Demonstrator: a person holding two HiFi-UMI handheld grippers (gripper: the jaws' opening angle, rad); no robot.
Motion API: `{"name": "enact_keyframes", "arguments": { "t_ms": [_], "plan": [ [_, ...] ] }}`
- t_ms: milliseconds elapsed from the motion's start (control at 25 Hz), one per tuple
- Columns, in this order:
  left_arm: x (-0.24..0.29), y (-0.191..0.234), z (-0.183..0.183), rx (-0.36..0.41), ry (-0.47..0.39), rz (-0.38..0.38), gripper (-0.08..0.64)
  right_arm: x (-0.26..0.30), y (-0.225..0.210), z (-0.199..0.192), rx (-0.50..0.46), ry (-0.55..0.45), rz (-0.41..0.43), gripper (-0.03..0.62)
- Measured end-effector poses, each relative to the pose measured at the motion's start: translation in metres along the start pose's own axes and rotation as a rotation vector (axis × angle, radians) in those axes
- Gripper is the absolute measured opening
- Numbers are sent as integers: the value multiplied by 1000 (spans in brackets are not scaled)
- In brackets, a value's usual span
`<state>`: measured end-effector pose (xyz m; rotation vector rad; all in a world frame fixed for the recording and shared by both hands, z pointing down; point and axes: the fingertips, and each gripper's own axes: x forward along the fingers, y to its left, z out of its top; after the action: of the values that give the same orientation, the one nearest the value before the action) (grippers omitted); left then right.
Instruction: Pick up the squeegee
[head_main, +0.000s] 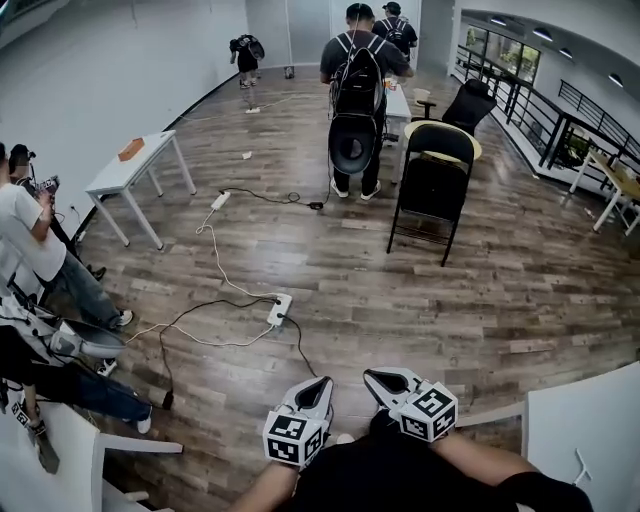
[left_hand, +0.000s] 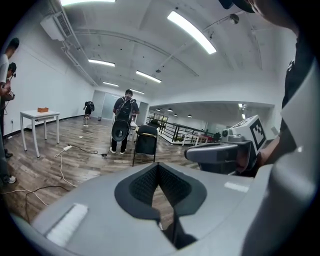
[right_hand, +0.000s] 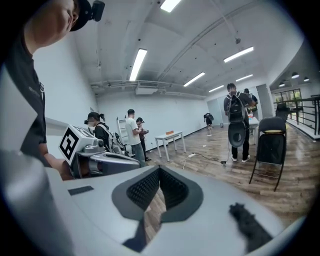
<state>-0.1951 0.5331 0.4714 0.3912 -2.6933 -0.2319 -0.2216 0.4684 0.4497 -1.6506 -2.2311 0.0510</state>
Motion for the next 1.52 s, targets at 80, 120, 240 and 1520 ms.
{"name": "enact_keyframes", "arguments": {
  "t_ms": [80, 120, 240, 1520],
  "plan": [
    [2, -7, 0, 11, 5, -21, 8, -9, -2, -1, 14, -10, -23, 6],
    [3, -11, 0, 15, 4, -31, 8, -13, -2, -3, 17, -12, -30, 6],
    [6, -20, -3, 26, 5, -57, 8, -22, -1, -9, 16, -16, -51, 6],
    [25, -295, -74, 192, 121, -489, 8, -311, 21, -114, 173, -129, -512, 6]
  ]
}}
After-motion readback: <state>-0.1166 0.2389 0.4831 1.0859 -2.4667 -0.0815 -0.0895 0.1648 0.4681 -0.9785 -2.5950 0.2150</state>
